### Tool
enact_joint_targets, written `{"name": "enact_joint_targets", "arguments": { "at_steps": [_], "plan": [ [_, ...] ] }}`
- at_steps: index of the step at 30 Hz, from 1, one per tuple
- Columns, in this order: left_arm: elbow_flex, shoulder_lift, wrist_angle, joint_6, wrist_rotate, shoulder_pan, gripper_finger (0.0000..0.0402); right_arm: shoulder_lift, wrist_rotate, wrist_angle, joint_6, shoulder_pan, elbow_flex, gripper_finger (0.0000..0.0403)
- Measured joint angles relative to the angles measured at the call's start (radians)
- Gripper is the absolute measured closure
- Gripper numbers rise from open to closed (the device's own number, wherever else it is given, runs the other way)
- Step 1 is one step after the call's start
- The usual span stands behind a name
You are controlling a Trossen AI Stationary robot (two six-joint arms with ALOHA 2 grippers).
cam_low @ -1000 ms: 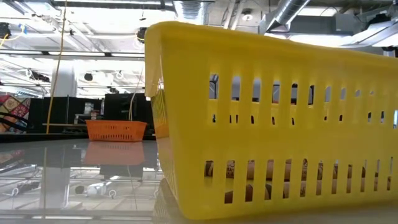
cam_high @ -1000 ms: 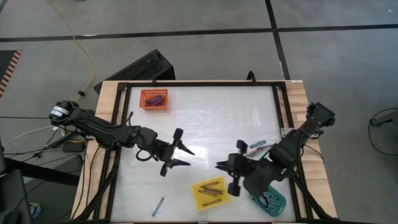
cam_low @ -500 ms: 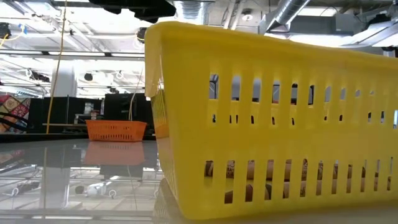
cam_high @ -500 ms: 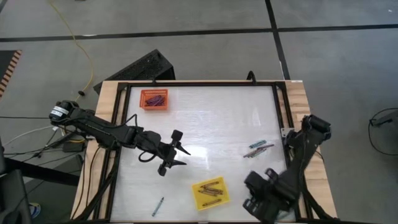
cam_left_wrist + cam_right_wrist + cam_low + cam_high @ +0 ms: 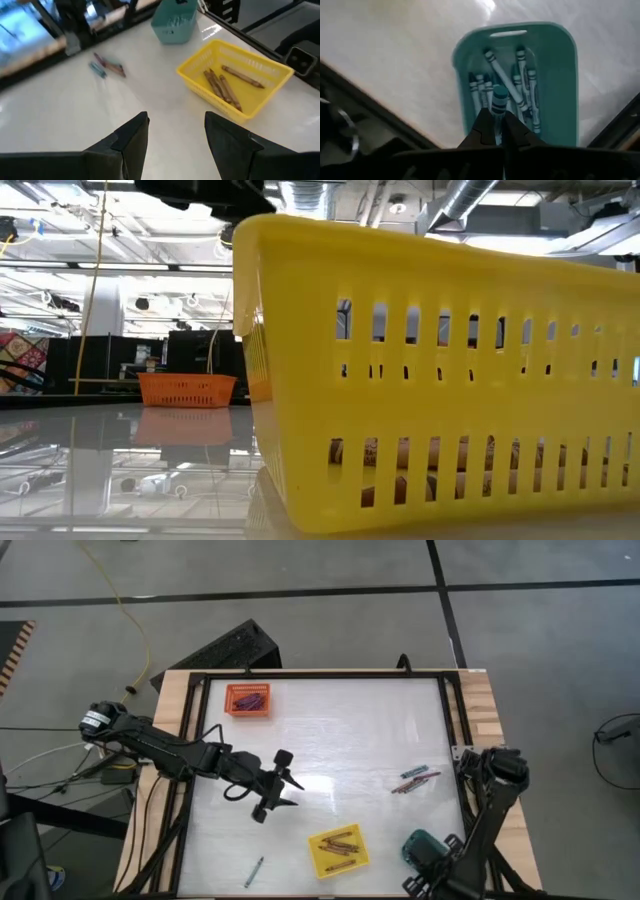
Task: Sort crayons
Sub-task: Put the green crayon into the green bin
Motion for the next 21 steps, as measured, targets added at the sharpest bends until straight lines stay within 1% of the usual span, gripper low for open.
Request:
{"name": "enact_joint_targets", "arguments": {
  "at_steps": [6, 13, 16, 21],
  "plan": [
    [0.000, 0.000, -0.115, -0.152, 0.025, -0.039, 0.0217, 0.051, -0.022, -0.009, -0.006, -0.003, 0.000, 0.0401],
    [0.000, 0.000, -0.308, -0.373, 0.015, -0.141, 0.0217, 0.071, -0.039, -0.008, -0.001, -0.004, 0.000, 0.0400],
    [0.000, 0.000, -0.385, -0.498, -0.034, -0.204, 0.0217, 0.071, -0.039, -0.010, 0.006, -0.004, 0.000, 0.0398],
    [0.000, 0.000, -0.488, -0.703, -0.168, -0.335, 0.0217, 0.071, -0.039, -0.013, 0.010, -0.004, 0.000, 0.0376]
  ]
}}
